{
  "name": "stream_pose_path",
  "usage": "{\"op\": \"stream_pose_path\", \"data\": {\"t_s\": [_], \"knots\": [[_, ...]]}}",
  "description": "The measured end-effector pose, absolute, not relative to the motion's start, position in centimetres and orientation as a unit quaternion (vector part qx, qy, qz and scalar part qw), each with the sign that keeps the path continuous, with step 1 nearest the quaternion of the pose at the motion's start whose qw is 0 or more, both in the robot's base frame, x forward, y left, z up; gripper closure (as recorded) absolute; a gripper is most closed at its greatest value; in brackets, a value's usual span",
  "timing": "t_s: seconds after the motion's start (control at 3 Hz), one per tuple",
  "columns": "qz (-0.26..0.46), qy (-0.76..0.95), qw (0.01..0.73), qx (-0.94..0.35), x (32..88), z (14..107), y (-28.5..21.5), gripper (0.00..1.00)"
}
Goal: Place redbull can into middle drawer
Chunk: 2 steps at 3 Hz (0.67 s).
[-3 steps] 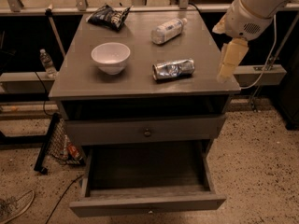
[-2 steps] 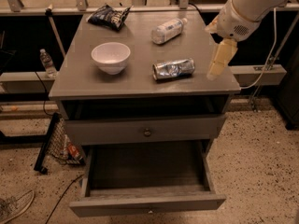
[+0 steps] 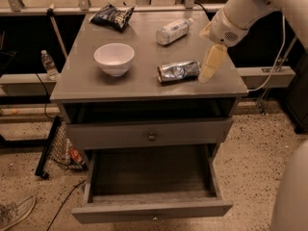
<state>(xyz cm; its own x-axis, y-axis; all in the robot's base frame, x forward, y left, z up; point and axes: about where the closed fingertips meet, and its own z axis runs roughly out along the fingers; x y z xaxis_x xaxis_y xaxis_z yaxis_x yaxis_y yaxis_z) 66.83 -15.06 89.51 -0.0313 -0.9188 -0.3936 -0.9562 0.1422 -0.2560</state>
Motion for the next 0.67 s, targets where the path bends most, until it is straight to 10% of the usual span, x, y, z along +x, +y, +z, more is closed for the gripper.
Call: {"op": "stream_pose_path", "data": {"t_s": [0.67], "knots": [[0.077, 0.711, 0.232, -0.66, 68.8, 85.8, -11.6, 0.0]]}}
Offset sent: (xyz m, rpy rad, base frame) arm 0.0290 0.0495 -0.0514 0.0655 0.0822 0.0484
